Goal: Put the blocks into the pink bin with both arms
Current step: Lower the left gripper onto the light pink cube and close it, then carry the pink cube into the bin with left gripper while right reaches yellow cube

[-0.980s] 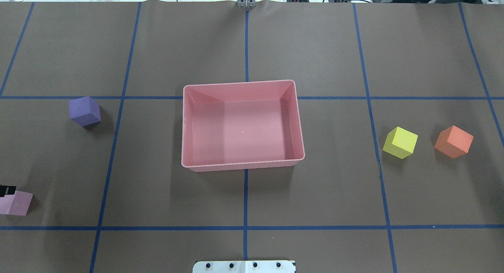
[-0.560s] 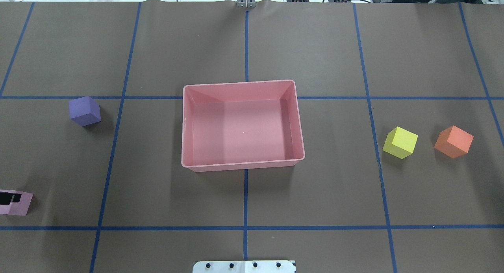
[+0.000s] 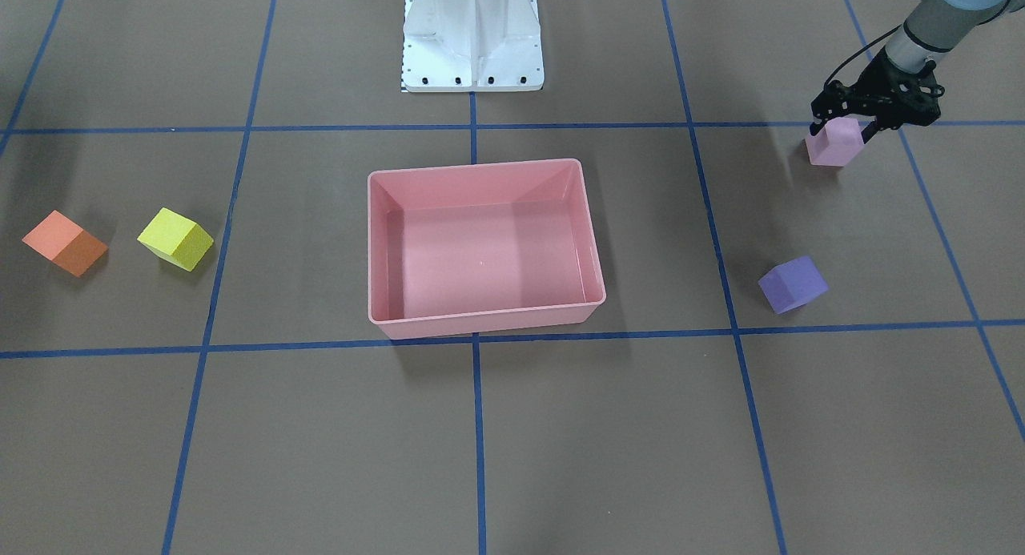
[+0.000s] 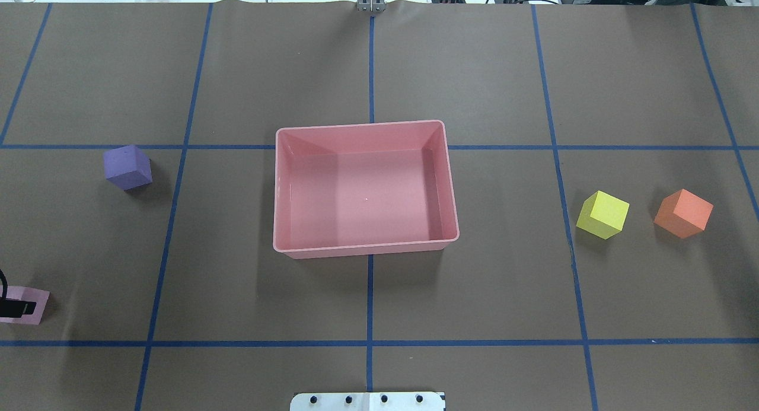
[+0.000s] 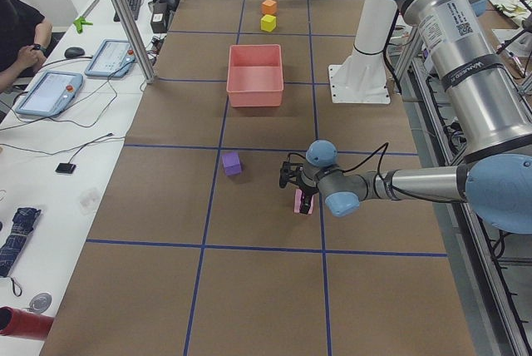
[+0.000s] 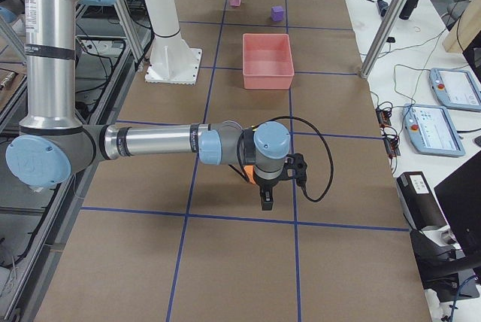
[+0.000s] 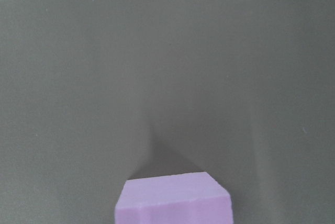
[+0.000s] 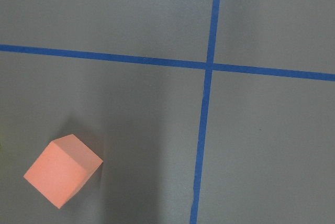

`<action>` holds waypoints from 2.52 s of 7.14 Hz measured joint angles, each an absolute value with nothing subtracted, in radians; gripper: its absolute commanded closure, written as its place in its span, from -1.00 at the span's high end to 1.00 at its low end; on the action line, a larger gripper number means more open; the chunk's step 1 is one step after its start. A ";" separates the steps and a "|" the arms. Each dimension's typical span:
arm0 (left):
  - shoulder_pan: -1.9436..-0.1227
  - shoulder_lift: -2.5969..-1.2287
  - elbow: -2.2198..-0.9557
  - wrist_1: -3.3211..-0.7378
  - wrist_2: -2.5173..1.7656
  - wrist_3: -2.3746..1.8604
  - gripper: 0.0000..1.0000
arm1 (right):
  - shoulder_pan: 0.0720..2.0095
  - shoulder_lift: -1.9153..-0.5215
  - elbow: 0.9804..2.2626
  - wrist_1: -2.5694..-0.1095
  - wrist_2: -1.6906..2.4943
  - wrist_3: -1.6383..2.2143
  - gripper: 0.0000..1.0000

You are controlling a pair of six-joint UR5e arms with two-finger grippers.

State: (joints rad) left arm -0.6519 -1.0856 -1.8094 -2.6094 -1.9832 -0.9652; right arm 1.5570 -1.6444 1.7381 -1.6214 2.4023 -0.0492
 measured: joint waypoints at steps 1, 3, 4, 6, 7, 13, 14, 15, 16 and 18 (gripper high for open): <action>-0.649 -1.087 -1.810 -2.598 -1.981 -0.966 -0.99 | 1.557 -1.644 1.738 -1.621 2.404 -0.049 1.00; -0.650 -1.086 -1.813 -2.593 -1.967 -0.966 -1.00 | 1.557 -1.641 1.738 -1.621 2.405 -0.049 1.00; -0.655 -1.083 -1.828 -2.592 -1.972 -0.968 -1.00 | 1.557 -1.637 1.740 -1.621 2.402 -0.051 1.00; -0.735 -1.082 -1.891 -2.578 -2.083 -0.970 -1.00 | 1.557 -1.603 1.746 -1.621 2.396 -0.052 1.00; -0.808 -1.103 -1.930 -2.527 -2.161 -0.971 -1.00 | 1.557 -1.578 1.738 -1.621 2.397 -0.051 1.00; -0.931 -1.710 -2.114 -1.844 -2.256 -1.266 -1.00 | 1.364 -1.511 1.751 -1.478 2.430 0.411 1.00; -0.915 -1.820 -2.112 -1.767 -2.255 -1.345 -1.00 | 1.299 -1.511 1.751 -1.379 2.426 0.565 1.00; -0.887 -1.901 -2.107 -1.720 -2.250 -1.406 -1.00 | 1.237 -1.512 1.751 -1.289 2.412 0.715 1.00; -0.865 -1.956 -2.094 -1.701 -2.245 -1.449 -1.00 | 1.175 -1.514 1.751 -1.220 2.390 0.838 1.00; -0.822 -2.033 -2.052 -1.692 -2.186 -1.513 -1.00 | 1.058 -1.517 1.752 -1.148 2.306 1.001 1.00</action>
